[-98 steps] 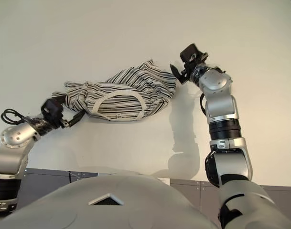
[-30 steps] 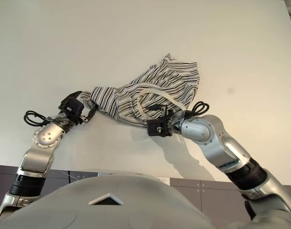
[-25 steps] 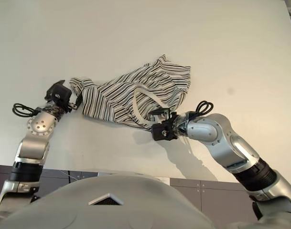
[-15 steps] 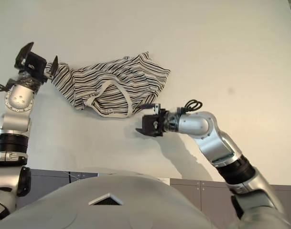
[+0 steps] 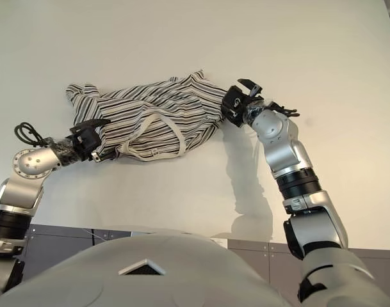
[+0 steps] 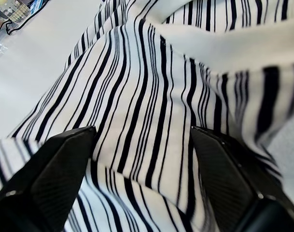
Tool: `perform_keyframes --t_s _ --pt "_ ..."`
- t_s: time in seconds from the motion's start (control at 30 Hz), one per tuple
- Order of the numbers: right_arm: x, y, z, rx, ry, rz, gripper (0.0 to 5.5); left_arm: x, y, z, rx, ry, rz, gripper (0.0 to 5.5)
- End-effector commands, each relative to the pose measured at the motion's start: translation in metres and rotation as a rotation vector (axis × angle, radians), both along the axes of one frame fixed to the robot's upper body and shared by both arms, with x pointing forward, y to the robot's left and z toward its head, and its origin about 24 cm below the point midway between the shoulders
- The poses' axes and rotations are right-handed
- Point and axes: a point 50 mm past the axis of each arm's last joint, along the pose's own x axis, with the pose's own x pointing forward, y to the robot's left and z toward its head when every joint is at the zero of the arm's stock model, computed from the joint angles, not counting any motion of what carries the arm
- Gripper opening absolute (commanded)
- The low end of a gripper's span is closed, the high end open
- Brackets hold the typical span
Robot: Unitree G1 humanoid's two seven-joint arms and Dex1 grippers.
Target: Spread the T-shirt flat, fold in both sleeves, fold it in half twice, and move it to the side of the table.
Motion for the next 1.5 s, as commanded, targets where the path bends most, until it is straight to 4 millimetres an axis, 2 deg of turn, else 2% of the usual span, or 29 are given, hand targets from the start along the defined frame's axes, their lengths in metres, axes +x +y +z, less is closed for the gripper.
perform_keyframes --t_s 0.03,0.1,0.13,0.2,0.23,0.33,0.37,0.43,0.5,0.57,0.63,0.67,0.7,0.77,0.83,0.9,0.97,1.03,1.07,1.1,1.2,1.23,1.27,1.33,1.37,1.43,1.5 --pt "-0.036 -0.063 -0.058 -0.196 0.262 -0.23 3.74 -0.028 0.025 -0.011 0.115 0.094 0.004 3.67" --pt "-0.038 -0.083 -0.058 -0.246 0.264 -0.284 3.74 -0.048 0.028 -0.014 0.115 0.149 -0.022 3.67" --pt "-0.04 -0.087 -0.056 -0.239 0.262 -0.287 3.74 -0.056 0.031 -0.017 0.125 0.179 -0.024 3.67" --pt "-0.047 -0.074 -0.047 -0.047 0.281 -0.284 3.74 -0.061 0.035 -0.023 0.151 0.196 -0.006 3.67" --pt "-0.05 -0.064 -0.035 0.093 0.259 -0.262 3.74 -0.056 0.035 -0.024 0.159 0.169 0.01 3.67" --pt "-0.037 -0.029 0.04 0.555 0.066 -0.124 3.74 -0.028 0.024 -0.01 0.043 -0.011 0.14 3.67" --pt "-0.036 -0.022 0.057 0.633 0.052 -0.073 3.74 -0.024 0.018 -0.003 -0.012 -0.042 0.159 3.67" --pt "-0.037 -0.011 0.07 0.668 0.094 0.001 3.74 -0.022 0.004 0.011 -0.125 -0.048 0.158 3.67" --pt "-0.043 -0.001 0.062 0.576 0.159 0.066 3.74 -0.022 -0.007 0.025 -0.208 -0.033 0.134 3.67" --pt "-0.048 0.006 0.043 0.436 0.237 0.1 3.74 -0.02 -0.011 0.034 -0.237 -0.02 0.119 3.67" --pt "-0.053 0.0 0.014 0.193 0.302 0.099 3.74 -0.014 -0.008 0.031 -0.204 -0.006 0.14 3.67" --pt "-0.056 -0.008 0.007 0.099 0.311 0.104 3.74 -0.013 -0.003 0.022 -0.135 0.011 0.151 3.67" --pt "-0.057 -0.015 0.006 0.04 0.313 0.111 3.74 -0.015 0.003 0.011 -0.047 0.031 0.165 3.67" --pt "-0.064 -0.031 0.024 0.0 0.327 0.169 3.74 -0.028 0.014 -0.016 0.11 0.091 0.196 3.67" --pt "-0.075 -0.041 0.042 -0.016 0.371 0.272 3.74 -0.047 0.017 -0.032 0.153 0.147 0.225 3.67" --pt "-0.089 -0.045 0.05 -0.012 0.449 0.367 3.74 -0.061 0.016 -0.041 0.166 0.179 0.243 3.67" --pt "-0.103 -0.05 0.041 -0.047 0.536 0.417 3.74 -0.068 0.012 -0.046 0.166 0.186 0.26 3.67" --pt "-0.107 -0.061 0.021 -0.158 0.557 0.372 3.74 -0.066 0.003 -0.043 0.111 0.158 0.263 3.67" --pt "-0.103 -0.062 0.018 -0.168 0.529 0.343 3.74 -0.064 -0.002 -0.039 0.073 0.132 0.266 3.67" --pt "-0.095 -0.059 0.024 -0.114 0.481 0.313 3.74 -0.062 -0.005 -0.033 0.038 0.102 0.269 3.67" --pt "-0.055 -0.042 0.069 0.215 0.29 0.224 3.74 -0.055 -0.006 -0.021 -0.017 0.047 0.276 3.67" --pt "-0.047 -0.039 0.069 0.236 0.277 0.202 3.74 -0.053 -0.006 -0.02 -0.014 0.041 0.27 3.67" --pt "-0.047 -0.038 0.055 0.206 0.311 0.178 3.74 -0.051 -0.005 -0.02 0.0 0.04 0.257 3.67" --pt "-0.062 -0.047 0.017 0.114 0.398 0.109 3.74 -0.044 -0.003 -0.022 0.021 0.04 0.238 3.67" --pt "-0.068 -0.051 0.004 0.098 0.425 0.071 3.74 -0.042 -0.002 -0.024 0.025 0.043 0.237 3.67" --pt "-0.073 -0.052 -0.008 0.073 0.418 0.04 3.74 -0.042 -0.001 -0.026 0.036 0.048 0.233 3.67" --pt "-0.067 -0.046 -0.003 0.112 0.34 0.029 3.74 -0.042 0.0 -0.029 0.044 0.049 0.239 3.67"
